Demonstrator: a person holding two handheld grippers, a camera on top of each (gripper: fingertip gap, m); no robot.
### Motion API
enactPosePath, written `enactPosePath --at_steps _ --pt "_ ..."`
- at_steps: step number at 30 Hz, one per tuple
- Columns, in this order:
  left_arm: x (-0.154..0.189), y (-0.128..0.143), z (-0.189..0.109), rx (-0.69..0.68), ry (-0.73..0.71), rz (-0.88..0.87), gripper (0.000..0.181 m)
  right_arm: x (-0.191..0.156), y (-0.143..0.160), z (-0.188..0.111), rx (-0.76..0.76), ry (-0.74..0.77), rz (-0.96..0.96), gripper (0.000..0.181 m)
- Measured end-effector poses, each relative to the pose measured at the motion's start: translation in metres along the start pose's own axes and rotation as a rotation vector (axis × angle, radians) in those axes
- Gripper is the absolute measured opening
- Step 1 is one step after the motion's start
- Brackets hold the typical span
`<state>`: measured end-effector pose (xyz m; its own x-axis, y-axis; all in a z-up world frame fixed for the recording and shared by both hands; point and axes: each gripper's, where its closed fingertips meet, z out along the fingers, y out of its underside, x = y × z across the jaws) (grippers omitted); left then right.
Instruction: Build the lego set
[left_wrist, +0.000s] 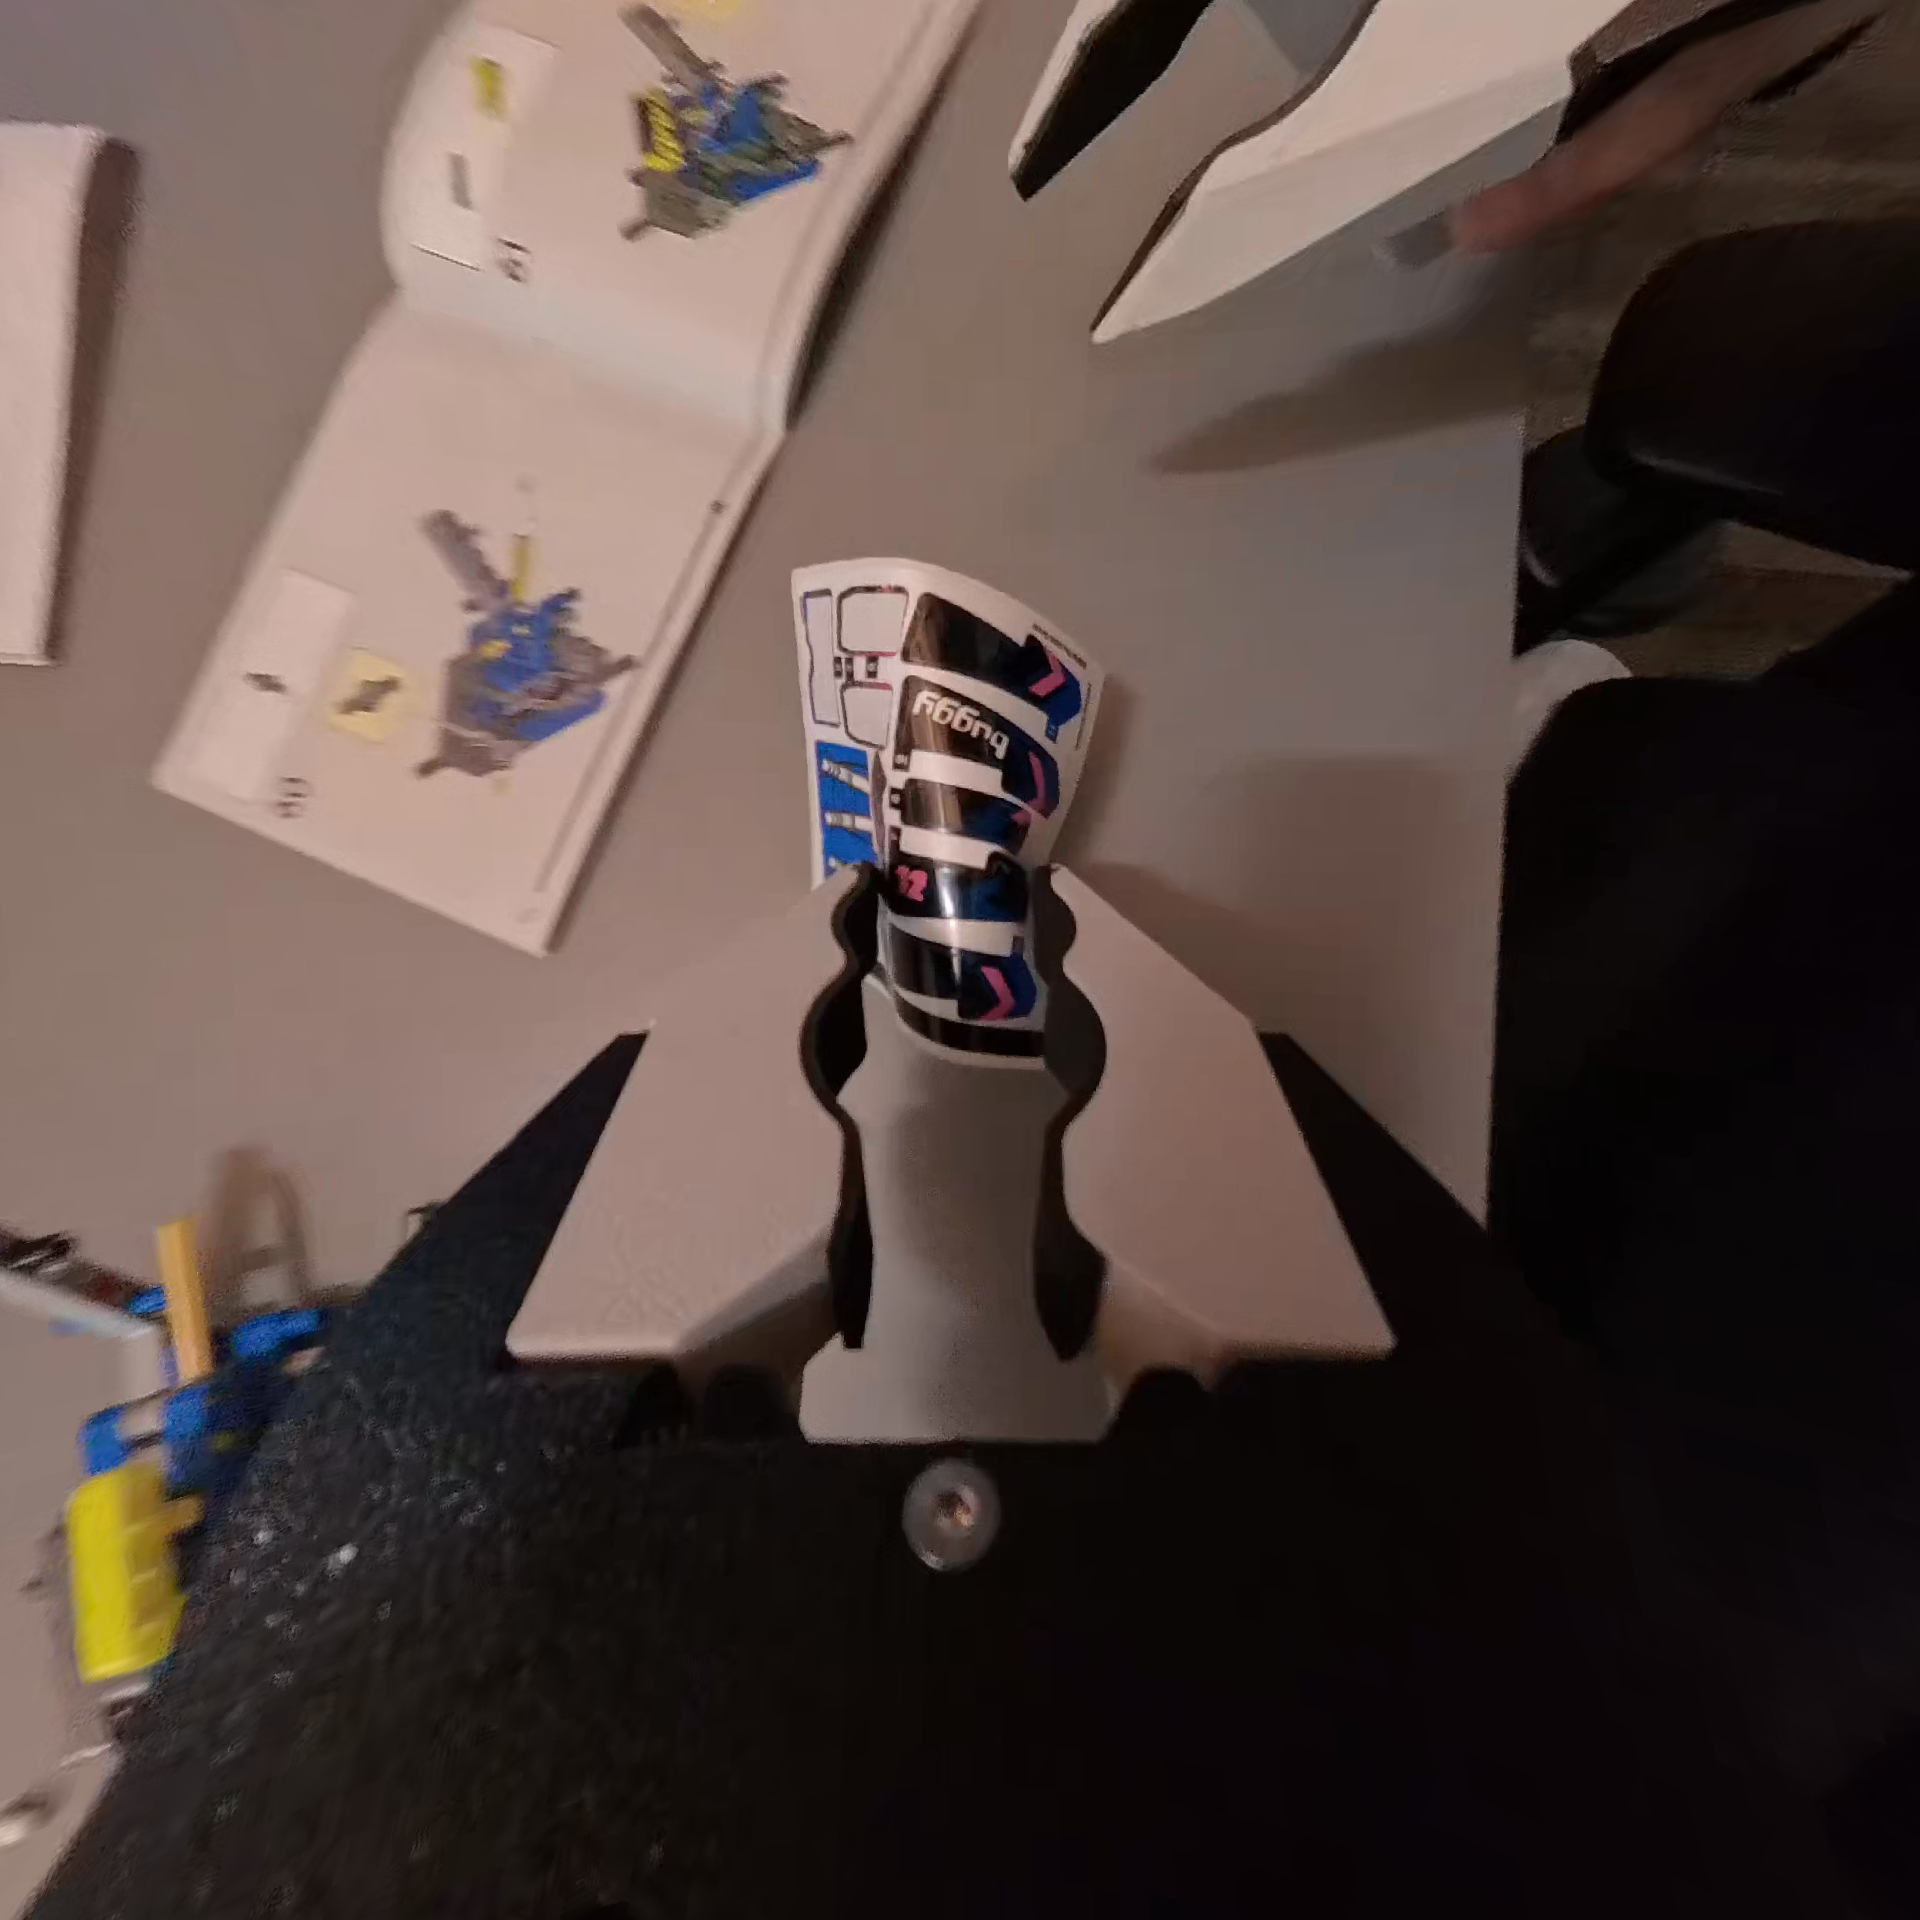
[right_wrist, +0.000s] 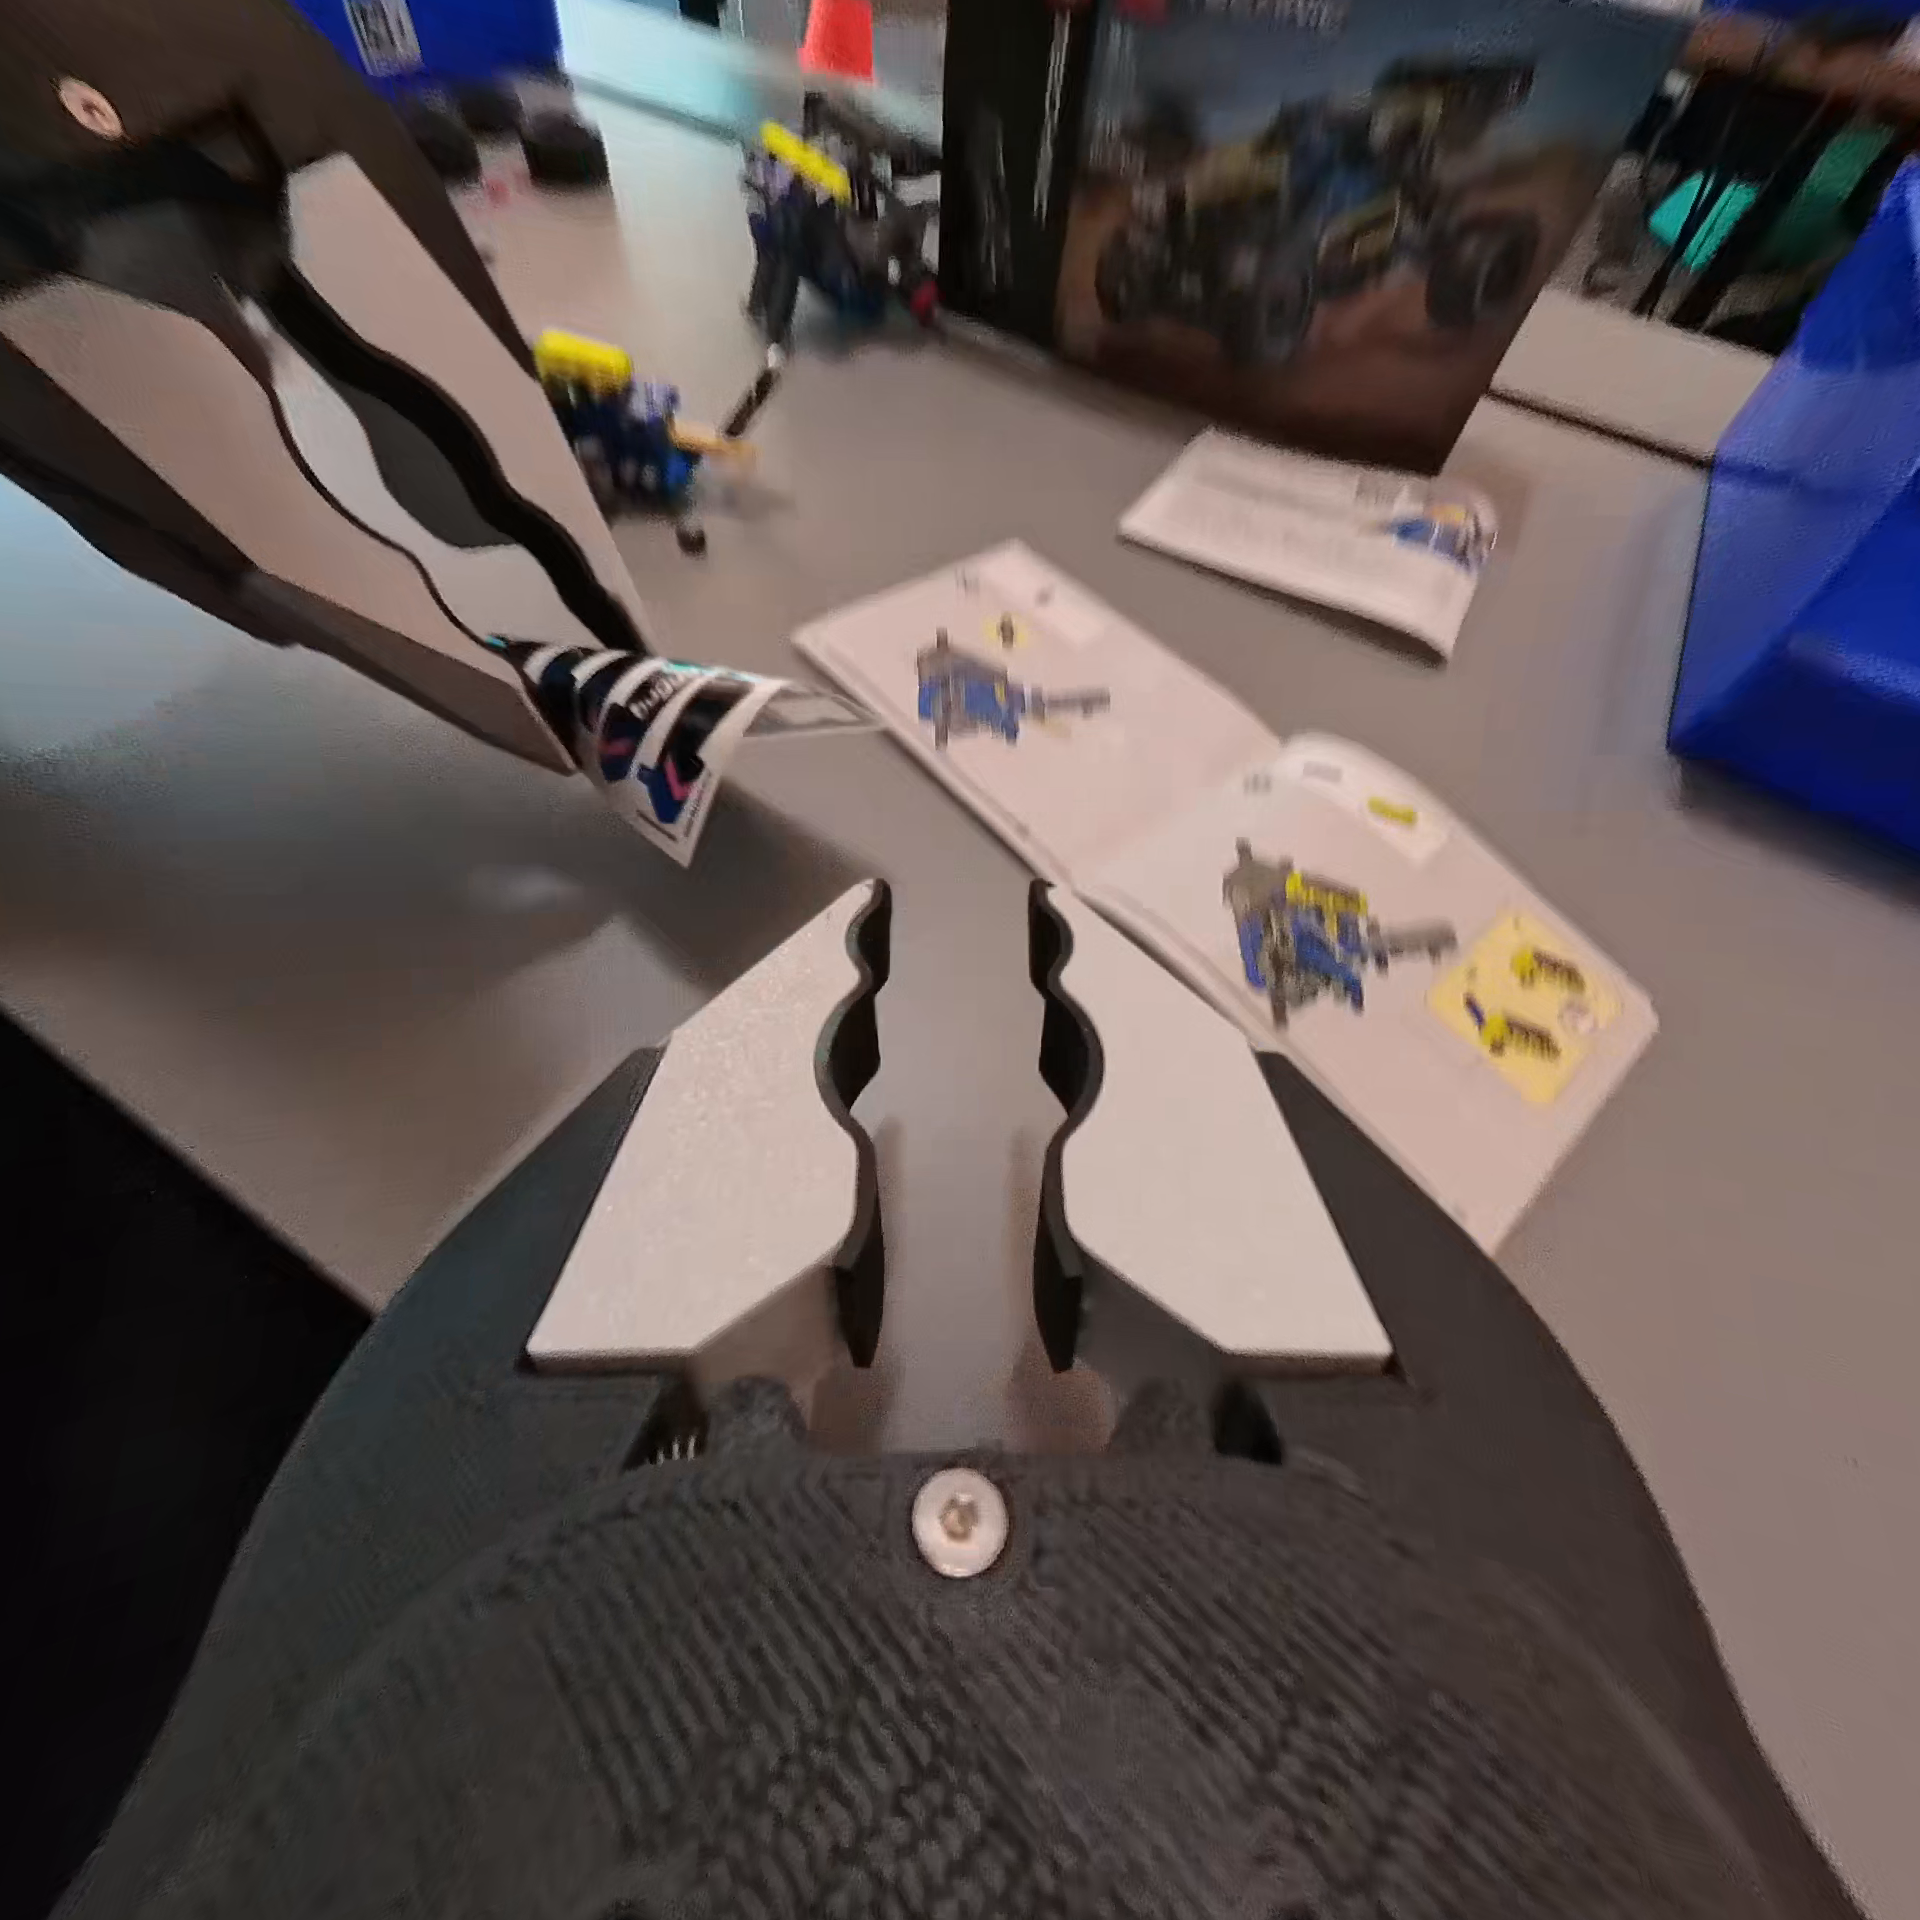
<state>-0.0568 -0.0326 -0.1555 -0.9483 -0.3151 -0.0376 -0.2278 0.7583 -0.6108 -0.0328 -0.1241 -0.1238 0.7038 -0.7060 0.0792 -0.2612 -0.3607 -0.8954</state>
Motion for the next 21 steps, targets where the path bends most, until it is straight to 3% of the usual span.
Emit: enactPosePath --at_steps 4,9,21 --pt "0.017 0.002 0.018 -0.009 0.050 -0.030 0.030 -0.011 0.018 -0.004 -0.070 -0.057 -0.015 0.025" --pt "0.025 0.004 0.031 0.004 0.089 -0.093 0.033 -0.045 0.026 0.007 -0.150 -0.287 0.022 0.035" --pt "0.034 -0.004 0.031 0.187 0.055 -0.052 0.032 -0.050 0.029 0.019 -0.142 -0.400 0.408 0.043"
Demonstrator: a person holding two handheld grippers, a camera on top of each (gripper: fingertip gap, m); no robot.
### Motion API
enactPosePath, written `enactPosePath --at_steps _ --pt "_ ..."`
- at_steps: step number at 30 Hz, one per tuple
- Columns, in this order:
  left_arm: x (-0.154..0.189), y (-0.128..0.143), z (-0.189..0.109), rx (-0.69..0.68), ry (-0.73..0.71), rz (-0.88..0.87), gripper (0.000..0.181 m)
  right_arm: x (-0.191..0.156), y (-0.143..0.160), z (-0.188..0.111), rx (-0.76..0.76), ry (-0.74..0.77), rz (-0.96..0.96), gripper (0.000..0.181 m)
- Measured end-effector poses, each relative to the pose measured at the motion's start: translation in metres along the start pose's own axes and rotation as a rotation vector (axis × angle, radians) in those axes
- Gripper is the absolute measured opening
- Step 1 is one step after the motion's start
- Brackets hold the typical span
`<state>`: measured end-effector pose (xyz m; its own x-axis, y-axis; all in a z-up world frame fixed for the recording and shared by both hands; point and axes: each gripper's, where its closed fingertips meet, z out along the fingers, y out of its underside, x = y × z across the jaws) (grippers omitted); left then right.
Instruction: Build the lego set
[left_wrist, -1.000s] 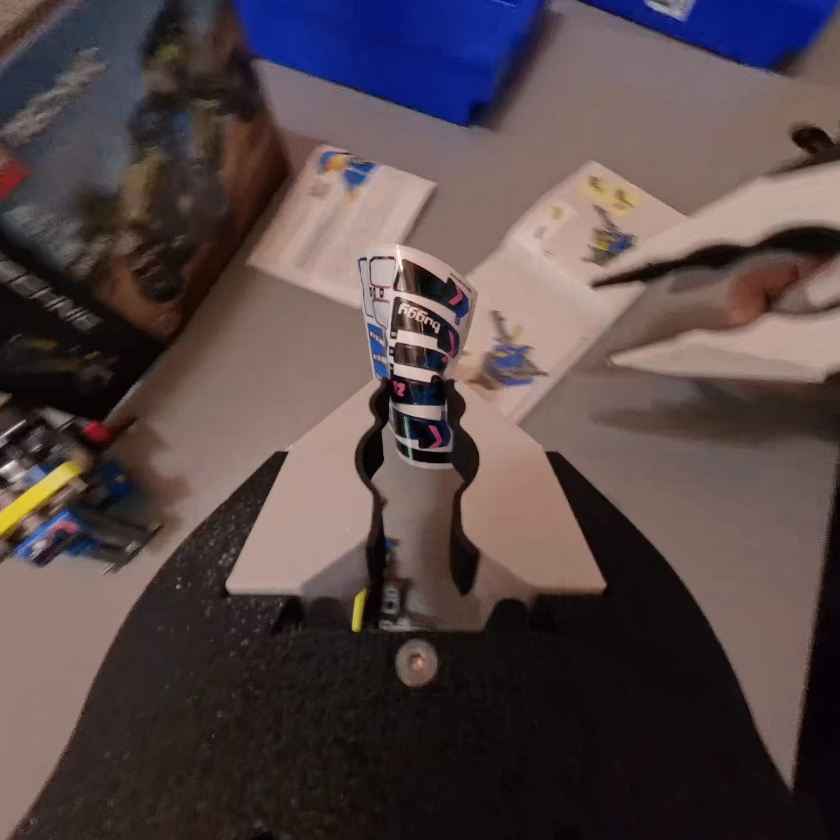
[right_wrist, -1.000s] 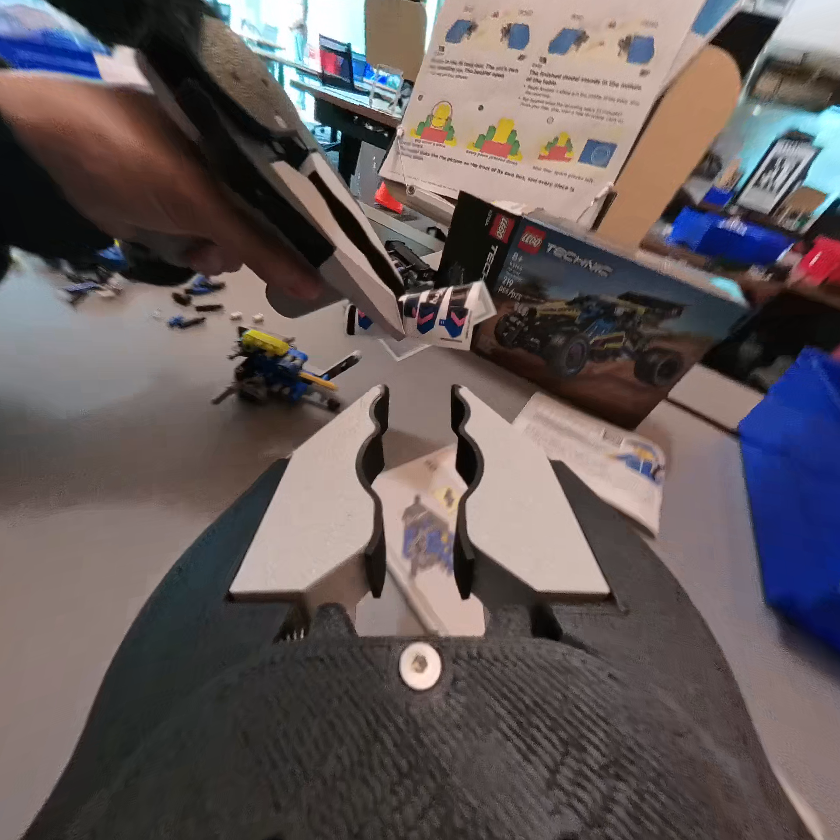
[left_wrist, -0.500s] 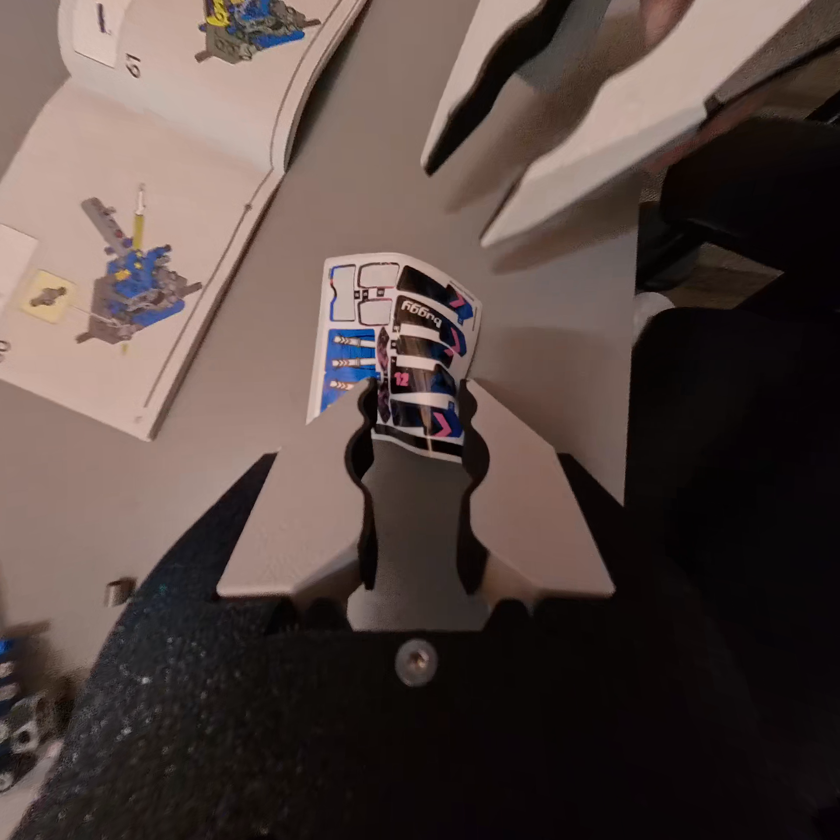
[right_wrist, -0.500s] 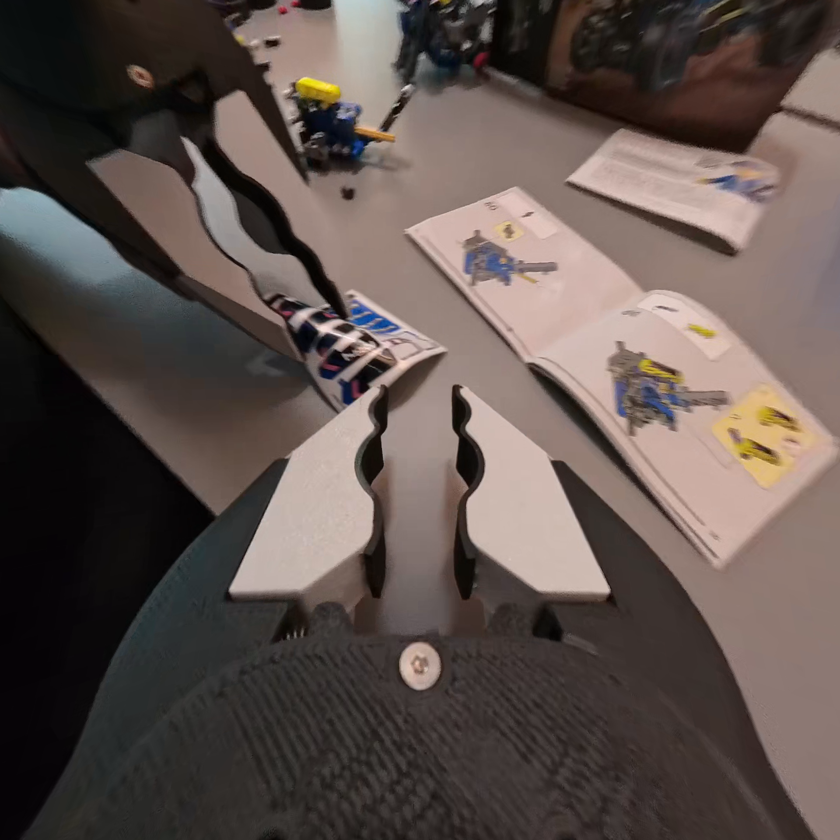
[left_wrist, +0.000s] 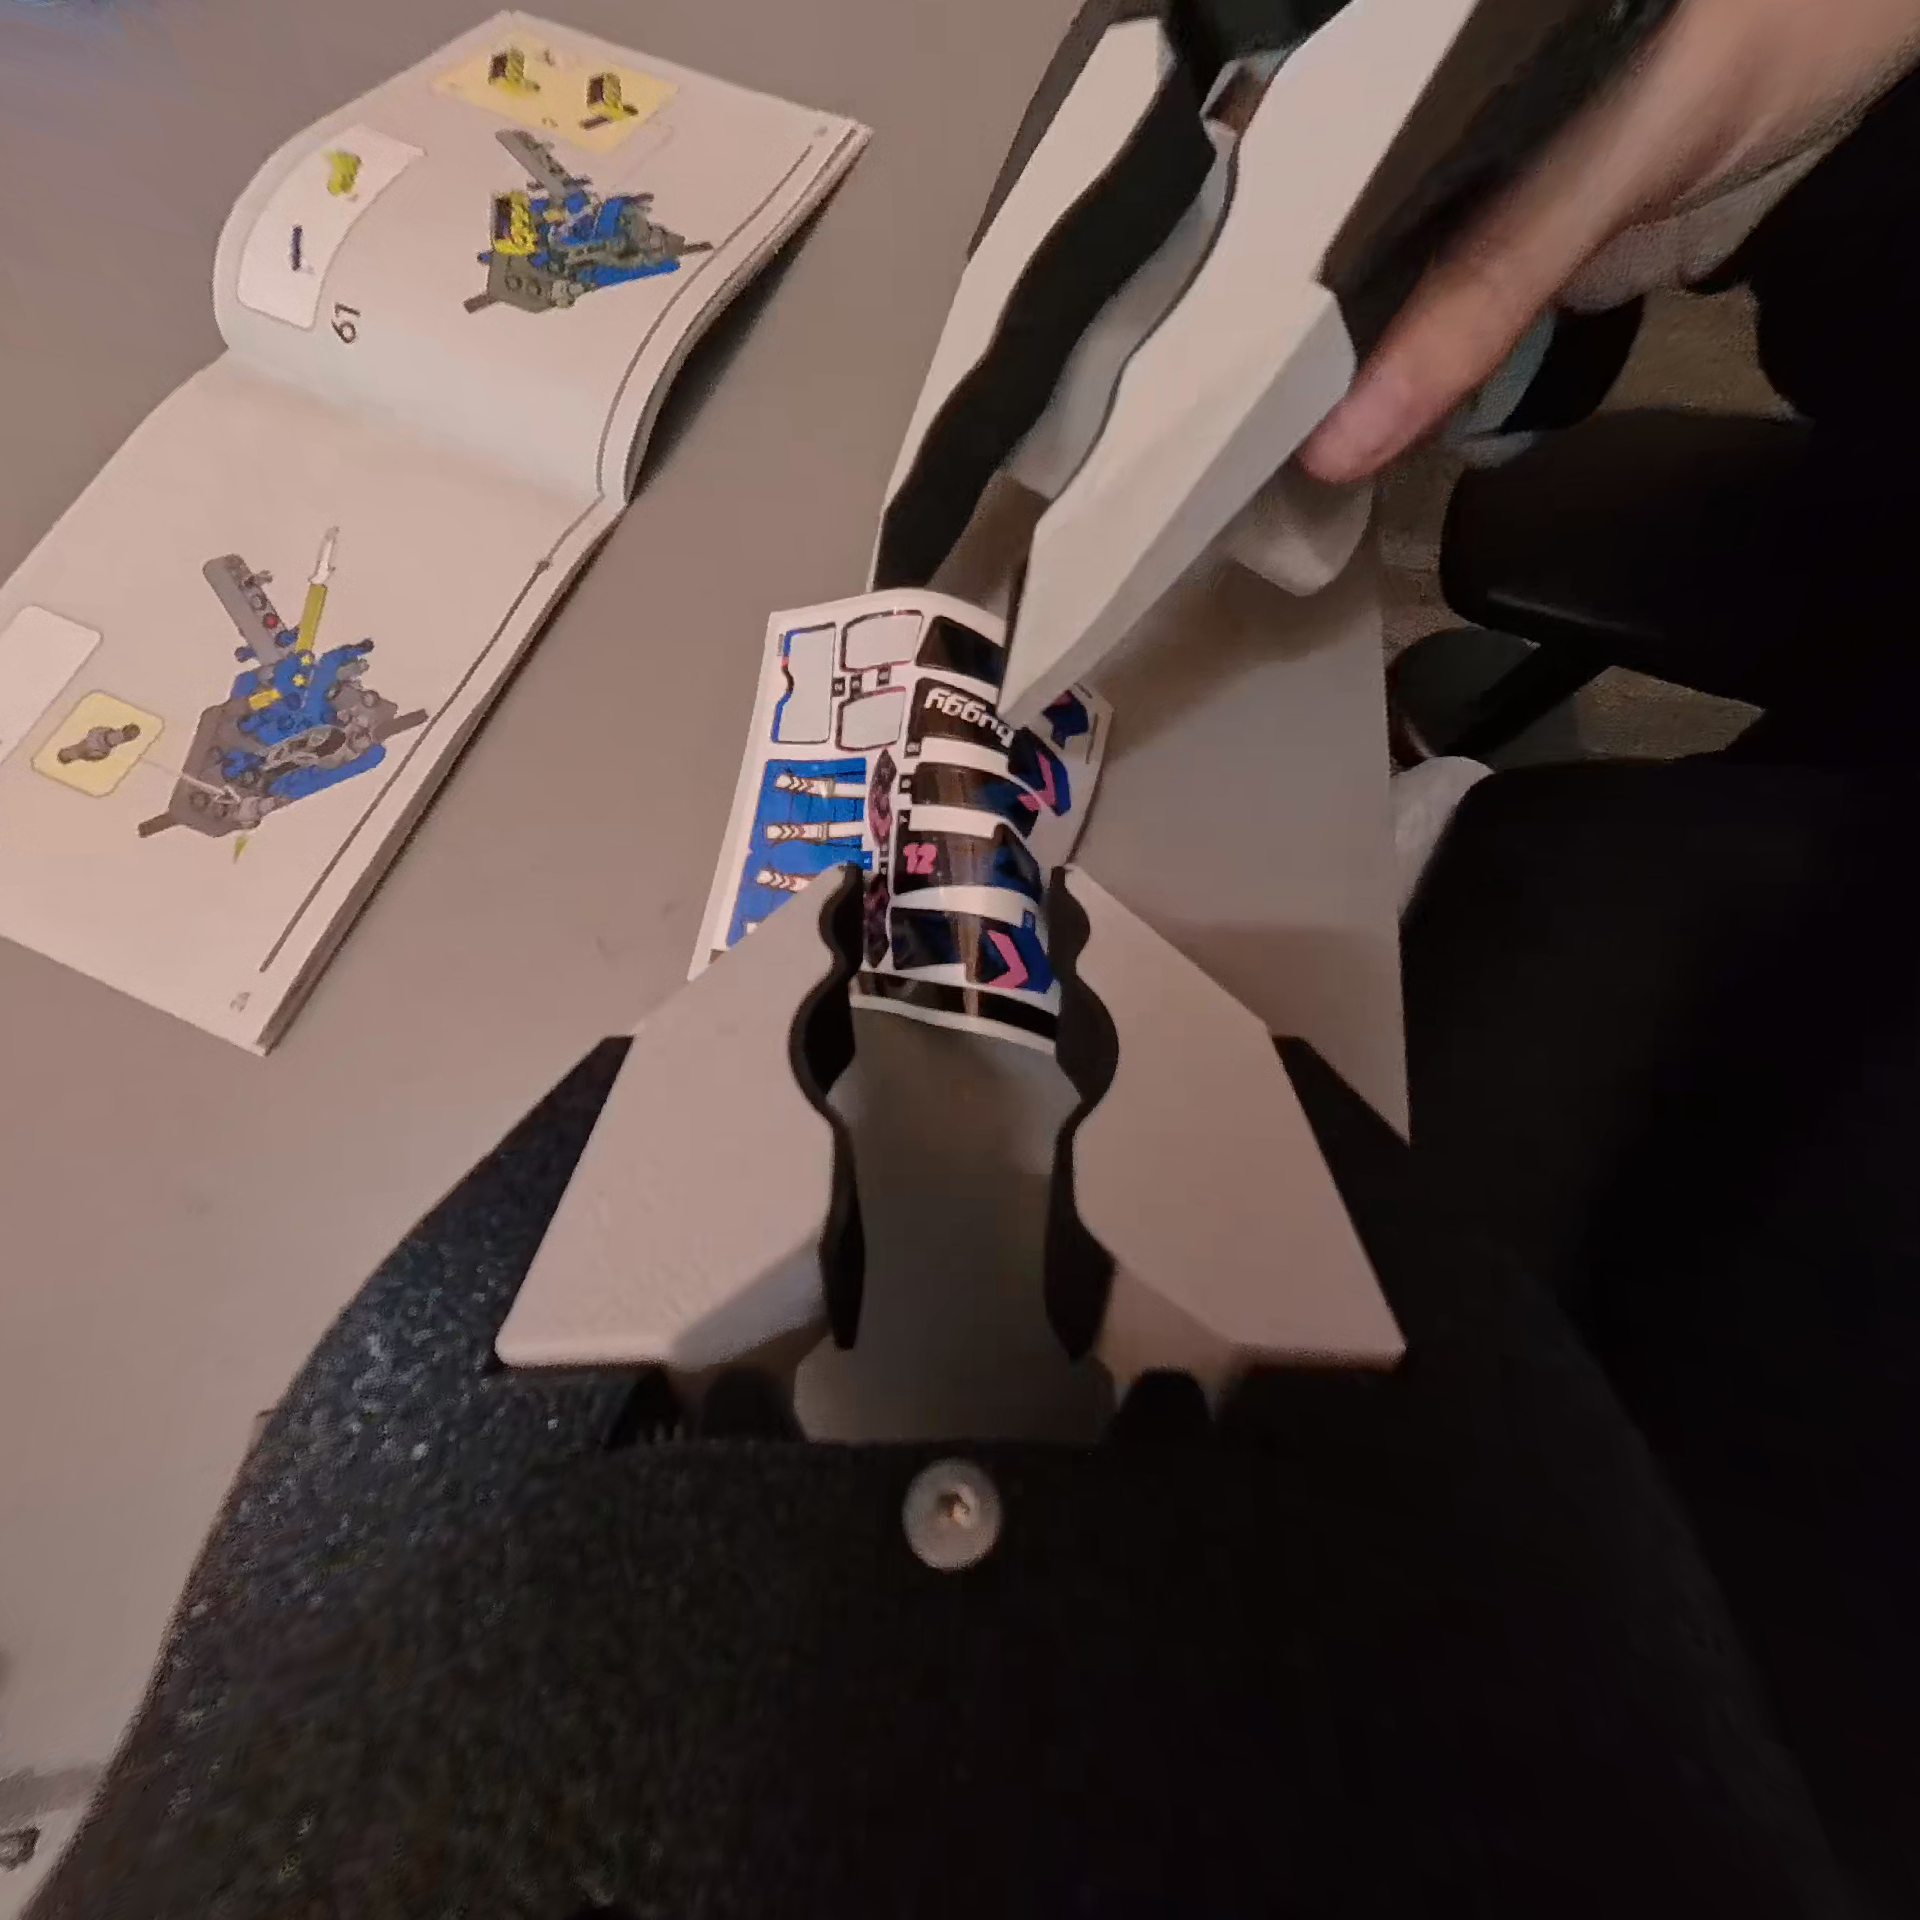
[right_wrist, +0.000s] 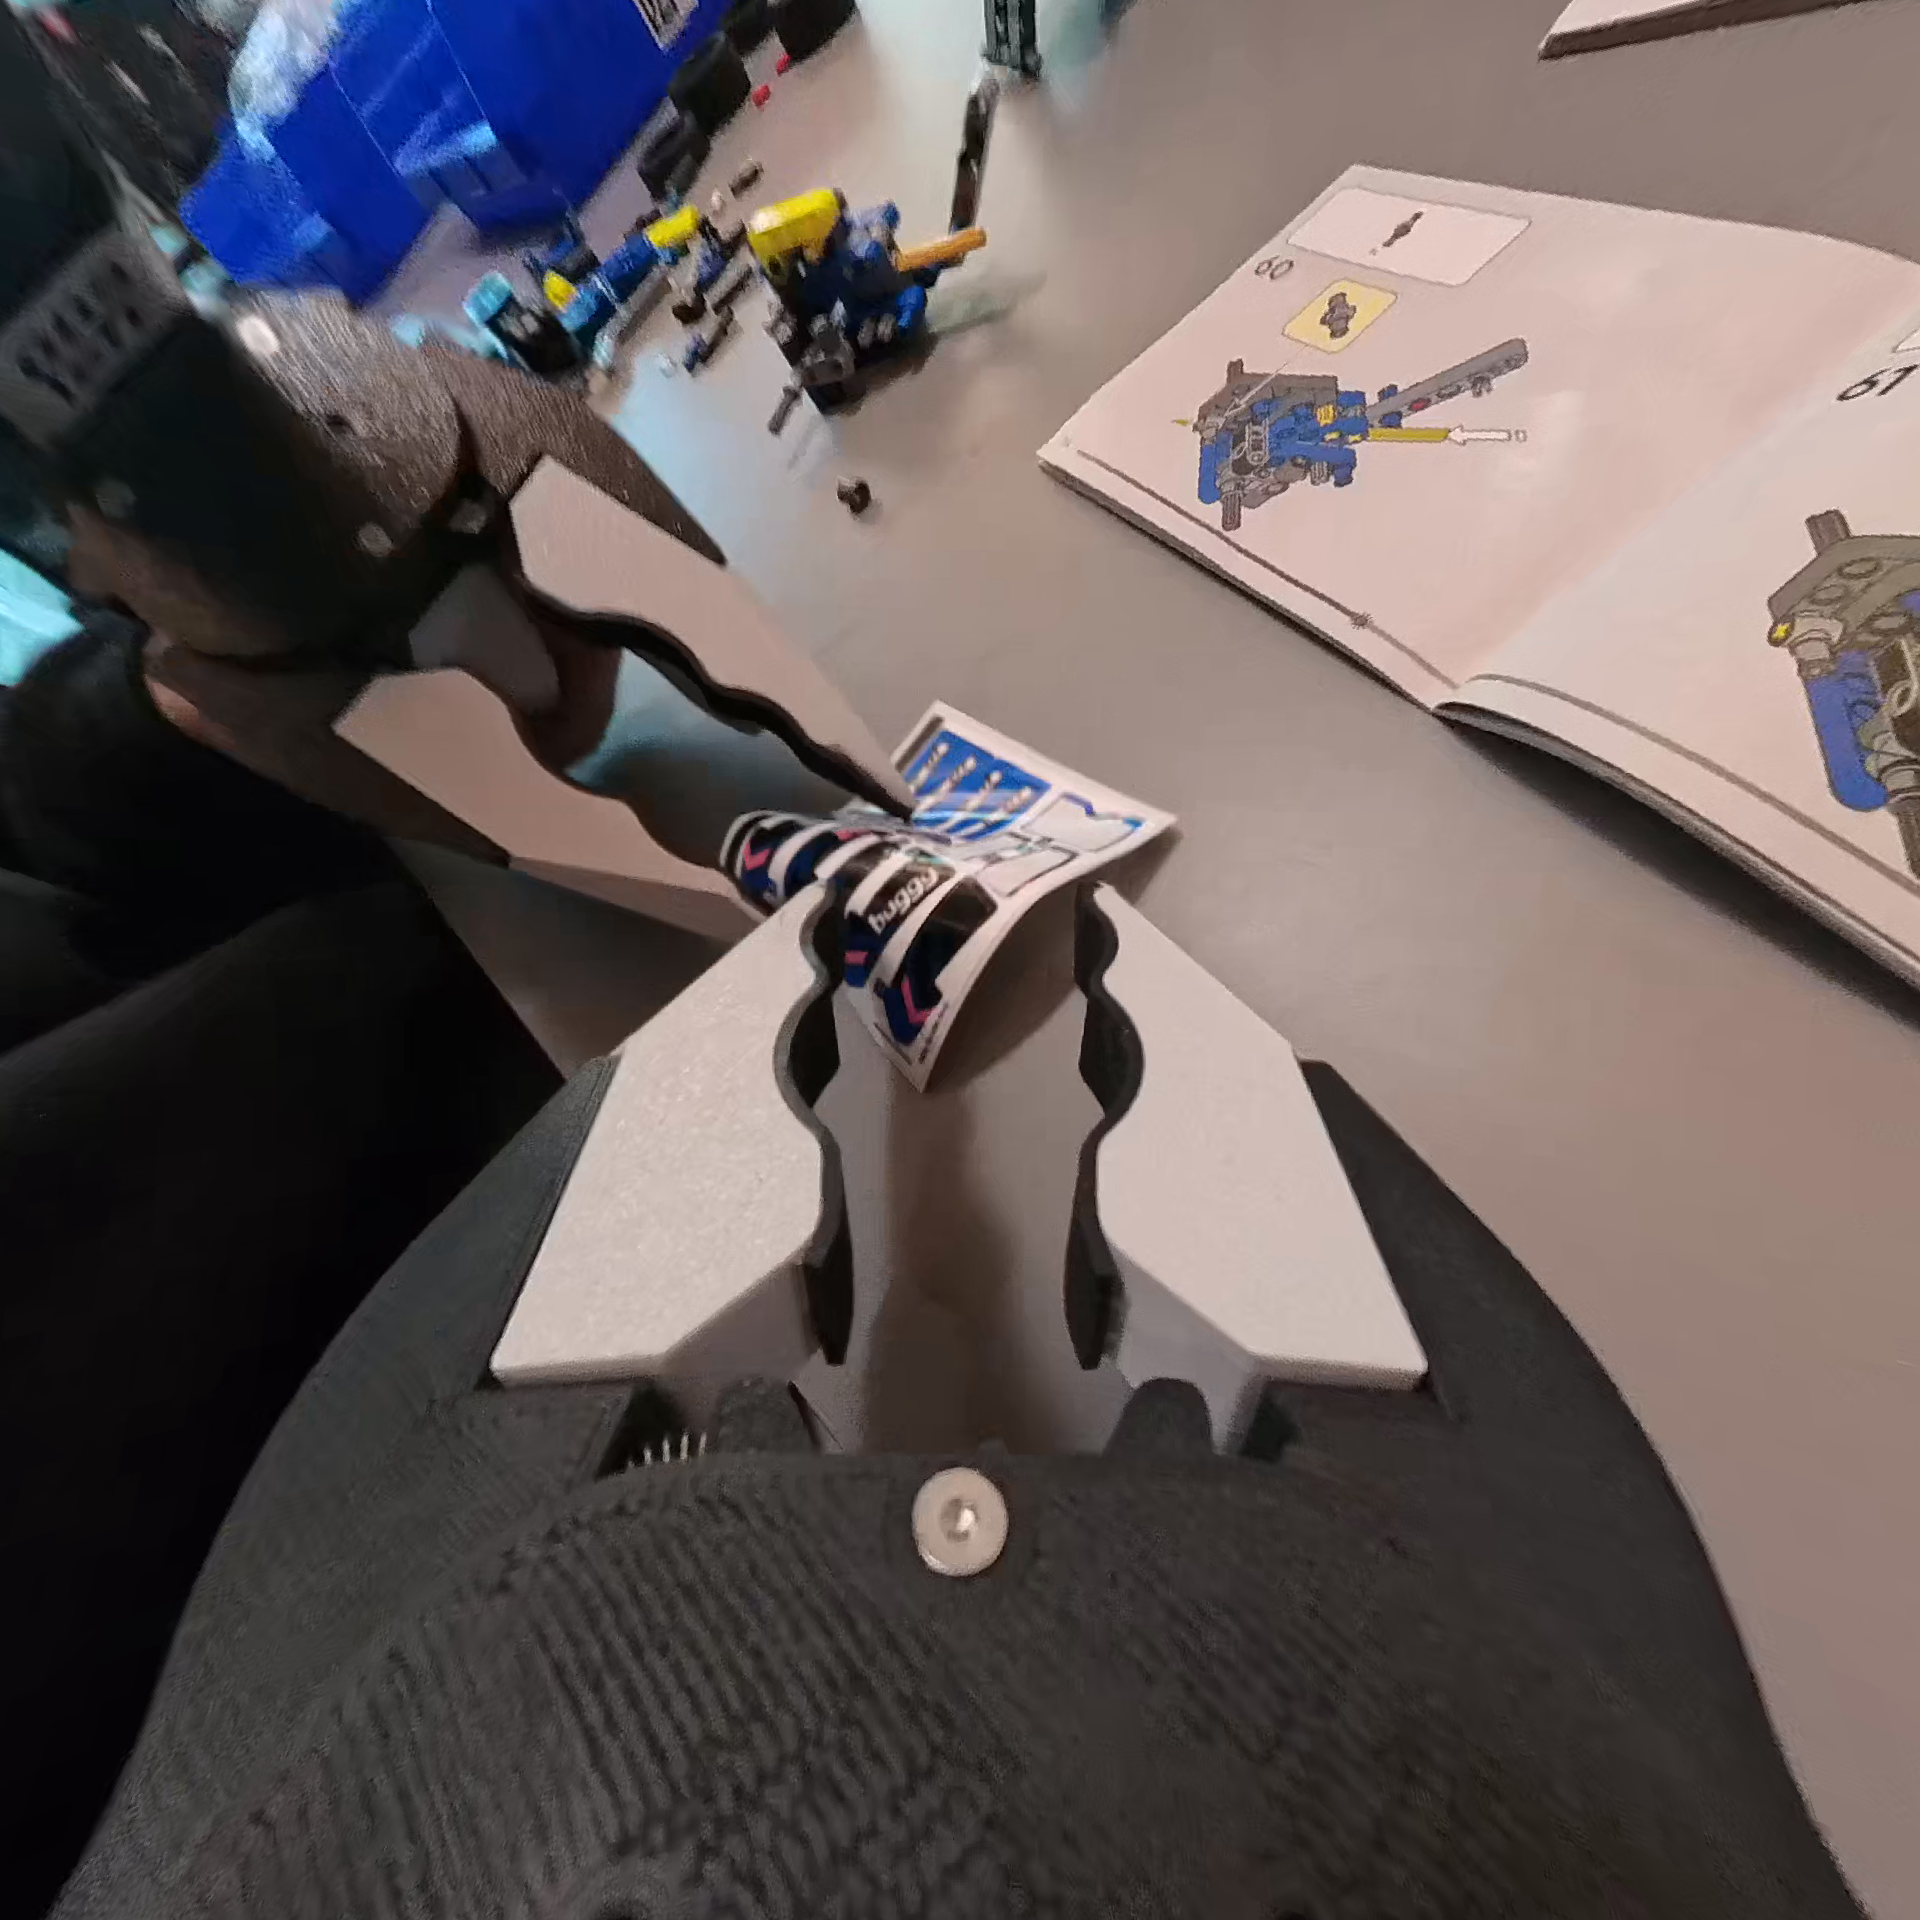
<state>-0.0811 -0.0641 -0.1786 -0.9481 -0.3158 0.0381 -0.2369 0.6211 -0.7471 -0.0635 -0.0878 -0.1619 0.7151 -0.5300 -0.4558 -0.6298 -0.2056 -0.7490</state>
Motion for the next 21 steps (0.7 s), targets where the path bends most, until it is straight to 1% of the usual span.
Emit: enactPosePath --at_steps 2,5,8,9,11,13,15,19,21 --pt "-0.002 -0.002 -0.002 0.020 -0.020 0.017 0.032 -0.003 -0.004 0.001 0.033 -0.050 0.050 0.040" --pt "-0.004 -0.004 -0.004 0.045 -0.044 0.049 0.033 -0.008 -0.005 0.004 0.032 -0.103 0.066 0.027" --pt "-0.002 -0.004 -0.005 0.054 -0.047 0.075 0.040 -0.011 -0.005 0.006 0.027 -0.127 0.052 0.018" --pt "-0.001 -0.004 -0.006 0.060 -0.043 0.081 0.041 -0.011 -0.005 0.006 0.026 -0.131 0.050 0.013" --pt "-0.001 -0.007 -0.011 0.088 -0.036 0.075 0.050 -0.012 -0.004 0.005 0.020 -0.153 0.048 0.007" --pt "-0.008 -0.010 -0.021 0.128 -0.041 0.032 0.052 -0.014 -0.004 0.002 0.022 -0.178 0.045 0.006" --pt "-0.019 -0.011 -0.030 0.162 -0.030 -0.047 0.052 -0.015 -0.005 -0.001 0.029 -0.203 0.045 0.002" --pt "-0.035 -0.007 -0.039 0.213 0.087 -0.254 0.052 -0.020 -0.011 -0.007 0.066 -0.271 0.049 0.000" --pt "-0.036 -0.011 -0.041 0.251 0.184 -0.335 0.049 -0.026 -0.012 -0.009 0.068 -0.323 0.051 0.000"
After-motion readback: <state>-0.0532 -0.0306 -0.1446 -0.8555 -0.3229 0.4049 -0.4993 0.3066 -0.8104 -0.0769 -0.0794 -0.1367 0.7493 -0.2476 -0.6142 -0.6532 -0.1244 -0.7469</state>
